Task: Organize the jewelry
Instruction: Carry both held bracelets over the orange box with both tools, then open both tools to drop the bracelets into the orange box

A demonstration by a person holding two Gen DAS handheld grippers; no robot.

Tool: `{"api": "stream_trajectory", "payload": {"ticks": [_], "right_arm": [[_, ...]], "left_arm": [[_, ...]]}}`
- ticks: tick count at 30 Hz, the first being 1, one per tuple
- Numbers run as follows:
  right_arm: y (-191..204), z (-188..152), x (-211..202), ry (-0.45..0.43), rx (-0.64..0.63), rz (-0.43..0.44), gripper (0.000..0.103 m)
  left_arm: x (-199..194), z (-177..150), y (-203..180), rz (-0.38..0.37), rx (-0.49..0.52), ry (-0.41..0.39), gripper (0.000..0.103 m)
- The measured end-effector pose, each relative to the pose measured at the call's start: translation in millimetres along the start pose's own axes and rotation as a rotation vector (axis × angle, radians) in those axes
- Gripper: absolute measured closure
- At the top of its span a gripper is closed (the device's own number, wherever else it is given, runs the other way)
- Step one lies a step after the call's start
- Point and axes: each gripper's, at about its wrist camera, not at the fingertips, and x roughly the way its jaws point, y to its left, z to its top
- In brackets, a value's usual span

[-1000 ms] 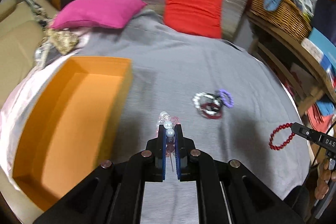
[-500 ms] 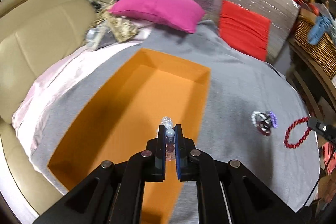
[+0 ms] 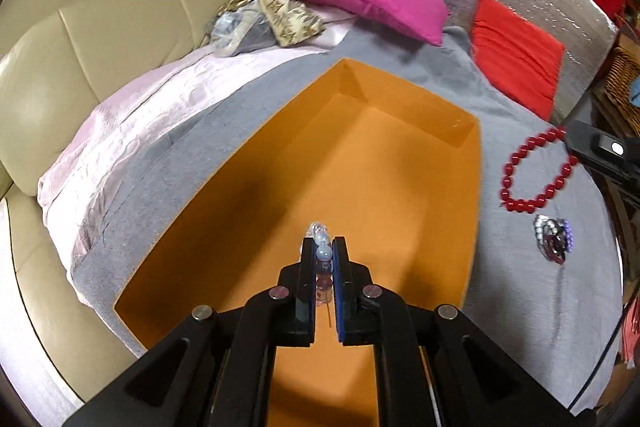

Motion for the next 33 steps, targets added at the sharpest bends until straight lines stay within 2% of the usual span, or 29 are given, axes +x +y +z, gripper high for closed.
{"api": "stream_trajectory", "payload": {"ticks": [12,23,33], "right_arm": [[11.5,12.7,98.3,0.15,-0.046,-0.041,0.093],[12.2,7.5,129.3,0.207,-0.063,-0.077,0.093],[8.7,10.3,135.6,0.221,-0.064,-0.112,0.091]], "left_arm": [[24.3,2.3,20.7,0.047,-0.036,0.032,0.095],[32.1,3.7,26.4,0.064,-0.04,0.038,0.095],[43.9,1.4,24.7,0.089,-0.035,0.07,0.095]]}}
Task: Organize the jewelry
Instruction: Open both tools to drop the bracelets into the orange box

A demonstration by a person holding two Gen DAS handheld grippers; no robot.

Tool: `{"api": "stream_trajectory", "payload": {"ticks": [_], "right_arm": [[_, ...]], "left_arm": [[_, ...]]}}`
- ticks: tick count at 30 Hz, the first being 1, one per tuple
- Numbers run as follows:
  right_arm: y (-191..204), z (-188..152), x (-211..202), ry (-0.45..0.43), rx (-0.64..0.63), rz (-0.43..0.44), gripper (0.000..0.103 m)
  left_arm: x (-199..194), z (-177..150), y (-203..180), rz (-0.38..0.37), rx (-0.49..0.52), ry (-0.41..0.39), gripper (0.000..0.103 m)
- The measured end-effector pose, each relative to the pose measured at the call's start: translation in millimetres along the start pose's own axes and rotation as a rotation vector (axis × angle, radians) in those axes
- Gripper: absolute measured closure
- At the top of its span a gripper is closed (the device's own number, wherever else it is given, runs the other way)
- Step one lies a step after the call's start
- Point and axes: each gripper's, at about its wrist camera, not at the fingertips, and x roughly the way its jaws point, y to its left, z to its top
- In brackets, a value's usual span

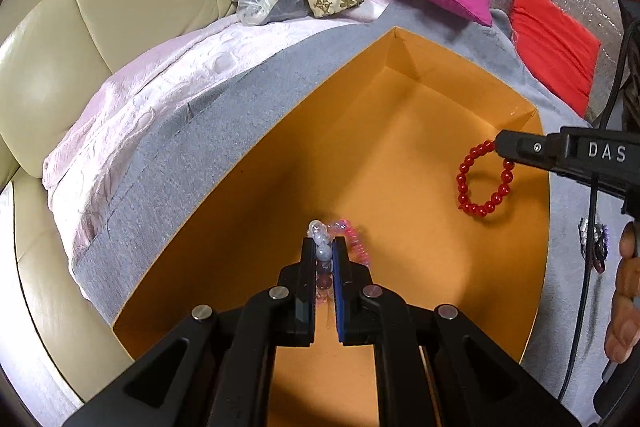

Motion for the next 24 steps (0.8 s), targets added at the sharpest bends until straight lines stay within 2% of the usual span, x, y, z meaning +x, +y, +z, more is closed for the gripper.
{"api": "stream_trajectory", "payload": {"ticks": [1,3,4,6,9,15,17,18,19,24], "right_arm": [[-0.7,0.6,-0.9,-0.008,0.002,-0.006,0.091],[-2.0,1.5,-2.7,-0.017,0.008,-0.007,0.086],[-2.4,1.5,-4.1,-0.022,0.009,-0.008,0.082],[-3.8,1.9,-7.0,-0.03,0.013,-0.009,0.081],[-9.3,2.5,-12.9,-0.048,0.032,-0.009,0.081],[-27.9,-0.6,-36.4,-0.096,0.067,-0.007,0.08],[-36.1,-5.9,-45.0,-0.11,0.076,-0.01,0.068],[-43.1,-11.5,-51.1,-0.121,0.09,-0.012,0.052],[-48.1,-16.9,-55.7,-0.132,0.099,-0.011,0.041],[-90.0,-49.8,-76.8,-0.153,0.162,-0.039,0.04]], "left_arm": [[0.0,0.2,0.7,0.01,0.0,0.001,0.093],[-1.7,0.2,2.1,0.019,-0.004,-0.003,0.077],[-3.0,0.3,2.5,0.023,-0.003,-0.007,0.073],[-6.4,0.5,3.0,0.039,-0.003,-0.019,0.059],[-10.3,0.8,2.7,0.045,0.0,-0.029,0.051],[-16.9,-2.0,2.9,0.053,-0.009,-0.037,0.042],[-19.8,-4.5,1.6,0.055,-0.008,-0.043,0.038],[-20.7,-5.4,0.6,0.056,-0.007,-0.043,0.038],[-22.4,-6.7,-1.0,0.056,-0.005,-0.046,0.038],[-25.6,-10.4,-13.5,0.044,0.012,-0.052,0.037]]}}
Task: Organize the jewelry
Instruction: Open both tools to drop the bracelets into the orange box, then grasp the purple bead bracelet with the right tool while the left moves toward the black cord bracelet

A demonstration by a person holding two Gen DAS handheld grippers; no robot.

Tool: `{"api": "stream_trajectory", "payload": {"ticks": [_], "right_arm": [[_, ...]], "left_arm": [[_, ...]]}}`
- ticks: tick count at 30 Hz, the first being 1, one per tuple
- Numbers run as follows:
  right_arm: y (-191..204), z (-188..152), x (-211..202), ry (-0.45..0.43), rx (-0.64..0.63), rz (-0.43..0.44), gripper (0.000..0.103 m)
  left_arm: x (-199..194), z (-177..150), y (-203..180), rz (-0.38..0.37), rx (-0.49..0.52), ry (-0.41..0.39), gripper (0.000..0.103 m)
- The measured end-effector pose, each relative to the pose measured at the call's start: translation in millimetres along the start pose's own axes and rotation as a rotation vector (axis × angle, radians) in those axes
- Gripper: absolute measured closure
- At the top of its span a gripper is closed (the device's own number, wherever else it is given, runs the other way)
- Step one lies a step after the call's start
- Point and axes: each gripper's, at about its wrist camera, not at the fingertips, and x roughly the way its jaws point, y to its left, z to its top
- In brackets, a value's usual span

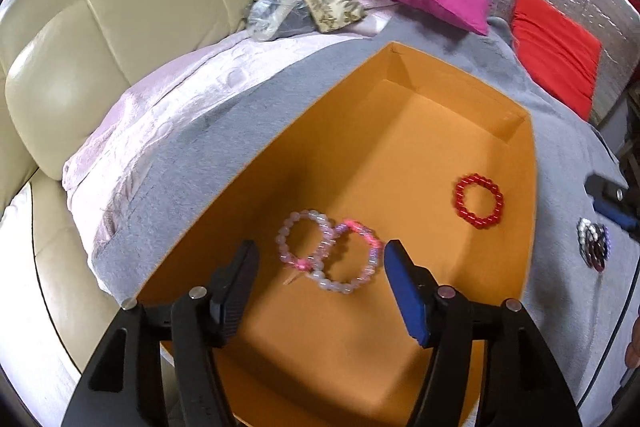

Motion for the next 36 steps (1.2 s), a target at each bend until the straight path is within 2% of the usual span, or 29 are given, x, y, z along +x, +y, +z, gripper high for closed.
{"api": "stream_trajectory", "payload": {"ticks": [5,9,13,15,16,17,22,25,27,29,31,33,36], "right_arm": [[-67.3,-22.2,-30.3,-0.036,0.094,-0.06,0.04],[-124.4,-37.5,-55.0,-0.06,0.16,-0.142,0.04],[-190.4,-53.3,-69.5,-0.049,0.3,-0.204,0.04],[-207.4,-54.8,-71.0,-0.037,0.322,-0.225,0.041],[-213.8,-54.1,-69.9,-0.032,0.329,-0.226,0.045],[-218.9,-53.1,-68.8,-0.025,0.333,-0.225,0.051],[-229.8,-36.5,-46.0,0.01,0.326,-0.251,0.065],[-230.8,-26.7,-27.4,0.042,0.314,-0.264,0.069],[-227.2,-20.1,-17.4,0.052,0.286,-0.298,0.073],[-218.9,-13.9,-8.3,0.076,0.238,-0.322,0.084],[-211.4,-9.2,1.0,0.103,0.168,-0.377,0.092],[-208.5,-8.2,1.0,0.101,0.142,-0.388,0.093],[-214.2,-13.5,-12.1,0.062,0.171,-0.361,0.094]], "left_arm": [[-2.0,-7.9,-25.3,-0.024,0.043,-0.002,0.037],[-8.2,-13.2,-51.6,-0.052,0.087,-0.013,0.037],[-16.7,-16.5,-87.0,-0.089,0.138,-0.031,0.037],[-18.6,-18.7,-105.4,-0.104,0.176,-0.034,0.037],[-19.8,-20.8,-116.3,-0.117,0.198,-0.035,0.037],[-20.6,-22.1,-123.0,-0.124,0.212,-0.034,0.037],[-21.4,-30.3,-143.7,-0.144,0.26,-0.025,0.037],[-19.4,-32.4,-150.2,-0.146,0.273,-0.021,0.037],[-16.8,-31.7,-154.1,-0.144,0.277,-0.018,0.037],[-14.7,-30.5,-158.7,-0.142,0.287,-0.023,0.037],[-13.7,-28.0,-164.7,-0.152,0.295,-0.019,0.037],[-15.5,-26.3,-169.9,-0.159,0.305,-0.027,0.037],[-18.0,-24.3,-178.6,-0.168,0.321,-0.04,0.037]]}}
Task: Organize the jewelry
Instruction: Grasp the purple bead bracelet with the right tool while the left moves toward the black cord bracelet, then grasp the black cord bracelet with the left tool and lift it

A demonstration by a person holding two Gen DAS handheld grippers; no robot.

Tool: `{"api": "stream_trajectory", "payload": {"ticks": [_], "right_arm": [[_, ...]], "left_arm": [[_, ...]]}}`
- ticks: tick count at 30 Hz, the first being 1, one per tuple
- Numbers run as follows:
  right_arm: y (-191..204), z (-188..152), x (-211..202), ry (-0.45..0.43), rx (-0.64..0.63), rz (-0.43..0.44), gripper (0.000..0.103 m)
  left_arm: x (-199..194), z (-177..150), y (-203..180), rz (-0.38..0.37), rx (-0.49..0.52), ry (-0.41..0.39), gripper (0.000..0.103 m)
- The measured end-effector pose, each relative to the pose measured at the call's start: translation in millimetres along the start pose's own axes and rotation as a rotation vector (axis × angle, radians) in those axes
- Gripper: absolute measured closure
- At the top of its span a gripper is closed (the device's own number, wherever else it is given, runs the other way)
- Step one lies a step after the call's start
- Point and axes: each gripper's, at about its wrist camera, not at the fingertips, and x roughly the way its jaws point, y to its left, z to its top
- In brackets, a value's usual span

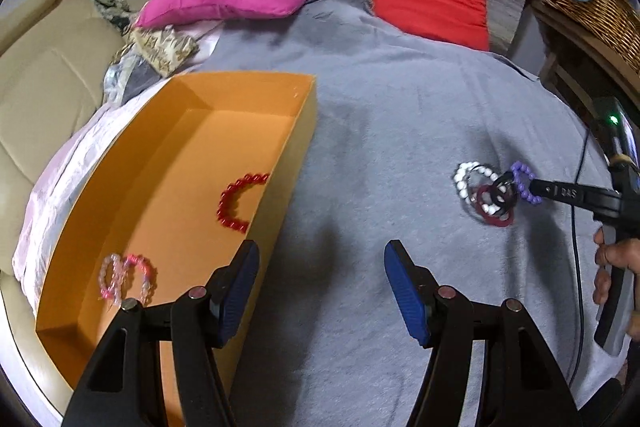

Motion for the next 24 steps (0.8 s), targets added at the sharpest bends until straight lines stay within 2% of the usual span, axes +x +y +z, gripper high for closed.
{"api": "stream_trajectory", "payload": {"ticks": [6,9,15,22,24], "right_arm": [[-39.1,-25.8,-35.0,-0.073,0.07,0.048,0.094],[-60.8,-40.6,-42.5,-0.086,0.112,0.068,0.093],[-79.7,-62.9,-45.6,-0.097,0.156,0.111,0.093],[-90.1,-77.4,-39.9,-0.114,0.196,0.17,0.093],[-95.1,-80.8,-38.2,-0.117,0.206,0.185,0.093]], "left_arm": [[10.0,12.0,-25.6,-0.04,0.037,0.001,0.037],[21.3,19.7,-51.7,-0.086,0.076,0.022,0.037],[40.5,40.7,-110.6,-0.166,0.222,0.042,0.037],[66.5,58.0,-146.6,-0.203,0.338,0.068,0.038],[70.4,57.8,-154.7,-0.213,0.372,0.073,0.044]]}}
